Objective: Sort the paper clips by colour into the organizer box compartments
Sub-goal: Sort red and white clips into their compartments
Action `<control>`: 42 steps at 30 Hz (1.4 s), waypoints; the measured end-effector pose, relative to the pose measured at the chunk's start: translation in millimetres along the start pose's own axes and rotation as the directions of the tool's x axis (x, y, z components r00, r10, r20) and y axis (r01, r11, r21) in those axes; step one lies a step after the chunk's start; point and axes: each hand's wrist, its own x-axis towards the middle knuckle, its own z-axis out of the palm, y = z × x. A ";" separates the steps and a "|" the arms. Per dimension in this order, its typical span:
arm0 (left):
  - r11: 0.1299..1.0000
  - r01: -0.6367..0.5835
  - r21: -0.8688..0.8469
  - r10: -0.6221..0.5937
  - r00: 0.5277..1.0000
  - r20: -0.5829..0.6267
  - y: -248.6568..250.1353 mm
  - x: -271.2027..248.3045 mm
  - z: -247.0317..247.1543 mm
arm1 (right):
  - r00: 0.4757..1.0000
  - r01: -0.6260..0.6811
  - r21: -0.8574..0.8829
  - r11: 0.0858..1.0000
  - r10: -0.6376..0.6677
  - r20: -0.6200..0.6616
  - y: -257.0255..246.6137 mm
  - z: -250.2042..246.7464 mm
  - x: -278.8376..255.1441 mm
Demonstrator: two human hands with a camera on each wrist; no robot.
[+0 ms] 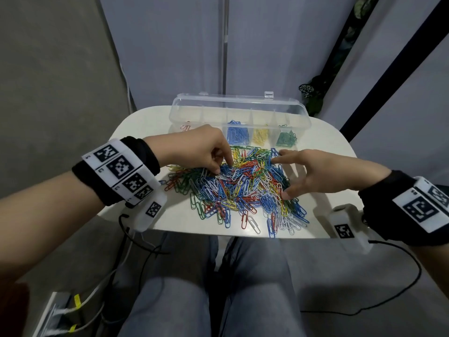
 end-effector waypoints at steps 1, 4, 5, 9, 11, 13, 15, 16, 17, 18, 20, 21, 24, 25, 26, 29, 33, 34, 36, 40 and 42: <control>1.000 0.004 0.012 -0.004 1.000 -0.008 -0.4 0.8 0.7 | 1.000 0.001 -0.011 1.000 -0.001 0.004 0.1 1.6 0.4; 0.999 0.020 0.039 -0.018 0.999 -0.047 -2.2 2.7 2.1 | 1.000 0.002 -0.013 1.000 -0.002 -0.001 -0.3 2.8 0.3; 0.999 0.026 0.038 -0.024 0.998 -0.057 -2.6 3.1 2.1 | 1.000 0.000 -0.013 1.000 0.000 -0.002 -0.5 2.6 0.1; 0.999 0.042 0.004 -0.042 0.994 -0.097 -4.1 2.7 -0.2 | 1.000 0.004 -0.016 1.000 -0.004 0.003 -0.6 2.3 0.2; 0.998 0.049 -0.046 -0.054 0.991 -0.124 -4.8 0.8 -2.6 | 1.000 0.005 -0.014 1.000 -0.005 0.001 0.1 2.3 0.6; 0.989 0.057 -0.140 -0.079 0.985 -0.156 -5.4 -2.3 -6.9 | 1.000 0.006 -0.012 1.000 -0.006 -0.006 1.4 2.5 1.1; 0.957 0.060 -0.282 -0.114 0.977 -0.180 -6.0 -7.1 -12.8 | 1.000 0.009 -0.011 1.000 -0.009 -0.009 2.4 3.0 1.3; 0.931 0.062 -0.359 -0.136 0.973 -0.186 -6.7 -9.7 -16.0 | 1.000 0.011 -0.012 1.000 -0.011 -0.009 2.5 3.2 1.5; 0.901 0.066 -0.429 -0.161 0.969 -0.188 -8.0 -11.8 -18.9 | 1.000 0.012 -0.013 1.000 -0.012 -0.009 2.7 3.3 1.4; 0.873 0.069 -0.482 -0.181 0.965 -0.191 -9.5 -13.7 -21.7 | 1.000 0.013 -0.012 1.000 -0.013 -0.009 2.6 3.2 1.5; 0.835 0.064 -0.546 -0.207 0.957 -0.205 -11.8 -16.3 -26.8 | 1.000 0.009 -0.009 1.000 -0.009 -0.003 2.4 2.6 1.8; 0.822 0.058 -0.566 -0.216 0.952 -0.216 -12.6 -17.0 -29.4 | 1.000 0.007 -0.009 1.000 -0.007 0.000 2.3 2.2 2.3; 0.822 0.048 -0.568 -0.249 0.926 -0.283 -11.6 -12.9 -39.2 | 1.000 0.005 -0.021 1.000 -0.005 0.003 2.1 1.6 2.8; 0.837 0.043 -0.546 -0.254 0.914 -0.317 -10.3 -8.2 -43.1 | 1.000 0.004 -0.023 1.000 -0.004 0.001 2.1 1.3 2.7; 0.862 0.043 -0.506 -0.251 0.903 -0.350 -7.8 -2.0 -47.3 | 1.000 0.005 -0.022 1.000 -0.005 0.001 1.9 0.9 2.5; 0.961 0.110 -0.255 -0.208 0.893 -0.399 3.4 23.1 -56.2 | 1.000 -0.003 -0.007 1.000 0.003 0.003 1.8 -0.3 2.8; 0.984 0.163 -0.077 -0.179 0.931 -0.318 12.8 53.1 -51.2 | 1.000 -0.004 -0.005 1.000 0.004 0.003 2.4 -0.8 2.2; 0.985 0.163 -0.054 -0.172 0.938 -0.301 13.2 57.5 -49.0 | 1.000 -0.004 -0.005 1.000 0.004 0.003 2.5 -0.8 1.7; 0.992 0.128 0.008 -0.118 0.938 -0.325 15.9 59.7 -44.5 | 1.000 -0.002 -0.003 1.000 0.002 0.009 2.4 -0.4 0.8; 0.983 -0.155 0.101 0.183 0.895 -0.407 35.5 43.7 -34.6 | 1.000 0.013 0.009 1.000 -0.013 0.007 1.3 -5.7 -1.9; 0.962 -0.255 0.101 0.275 0.891 -0.362 45.0 31.4 -25.5 | 0.999 0.018 0.051 0.999 -0.016 -0.049 2.1 -9.2 -8.0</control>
